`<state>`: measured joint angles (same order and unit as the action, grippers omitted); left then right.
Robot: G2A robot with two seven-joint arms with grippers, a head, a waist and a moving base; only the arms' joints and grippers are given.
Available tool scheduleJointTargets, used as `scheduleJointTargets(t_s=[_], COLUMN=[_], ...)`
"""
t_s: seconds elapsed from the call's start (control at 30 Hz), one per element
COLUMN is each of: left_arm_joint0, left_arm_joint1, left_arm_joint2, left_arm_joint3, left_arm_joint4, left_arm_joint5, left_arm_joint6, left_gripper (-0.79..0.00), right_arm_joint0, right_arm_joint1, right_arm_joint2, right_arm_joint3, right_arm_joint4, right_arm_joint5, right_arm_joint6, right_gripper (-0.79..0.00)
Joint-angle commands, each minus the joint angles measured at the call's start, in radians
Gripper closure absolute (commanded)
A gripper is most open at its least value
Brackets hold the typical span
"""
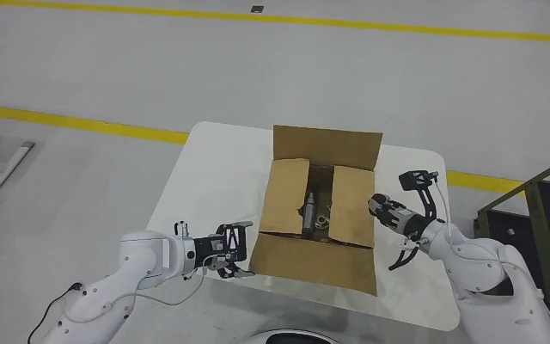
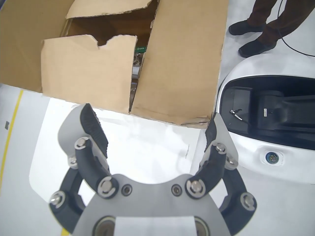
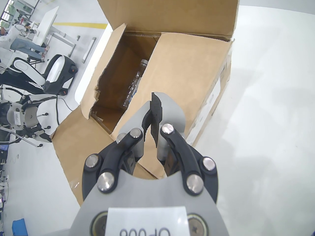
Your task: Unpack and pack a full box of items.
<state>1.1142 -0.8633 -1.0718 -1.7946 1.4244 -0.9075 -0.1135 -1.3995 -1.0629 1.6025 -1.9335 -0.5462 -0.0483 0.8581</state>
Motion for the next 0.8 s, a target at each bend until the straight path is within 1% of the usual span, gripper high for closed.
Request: scheduleJointTargets(t_s=[0.0,0.1,0.23,0.37,0.47,0.6,0.73,0.77], left_arm_joint0=[-0.014,-0.020,0.003,0.051,0.066,0.058,0.037,0.030], left_arm_joint1=[-0.002,0.000,0.010,0.031,0.040,0.034,0.020,0.016], left_arm_joint2=[0.005,-0.002,-0.021,-0.013,-0.017,0.000,0.044,0.056], left_arm_joint3=[0.002,-0.002,-0.018,-0.040,-0.043,-0.043,-0.005,0.001], left_arm_joint4=[0.004,0.008,0.028,0.059,0.081,0.122,0.167,0.180], left_arm_joint5=[-0.011,-0.043,-0.105,-0.105,-0.105,-0.046,0.027,0.040], left_arm_joint6=[0.007,0.002,-0.030,-0.058,-0.053,-0.026,0.001,0.011], left_gripper=[-0.785,-0.785,-0.785,-0.785,-0.785,-0.785,-0.785,-0.751], right_arm_joint0=[-0.005,-0.011,-0.018,-0.019,-0.019,-0.019,-0.020,-0.022], right_arm_joint1=[0.001,0.003,0.005,0.007,0.008,0.010,0.012,0.012], right_arm_joint2=[0.006,0.013,0.016,0.018,0.016,0.010,0.011,0.013], right_arm_joint3=[-0.003,-0.008,-0.013,-0.018,-0.020,-0.025,-0.026,-0.028], right_arm_joint4=[0.002,0.001,0.004,0.006,0.007,0.004,0.005,0.005], right_arm_joint5=[0.002,0.003,0.008,0.007,0.007,0.009,0.011,0.010], right_arm_joint6=[0.001,-0.001,0.000,0.000,0.001,0.001,0.000,-0.001], right_gripper=[0.000,0.000,0.000,0.000,0.000,0.000,0.000,0.000])
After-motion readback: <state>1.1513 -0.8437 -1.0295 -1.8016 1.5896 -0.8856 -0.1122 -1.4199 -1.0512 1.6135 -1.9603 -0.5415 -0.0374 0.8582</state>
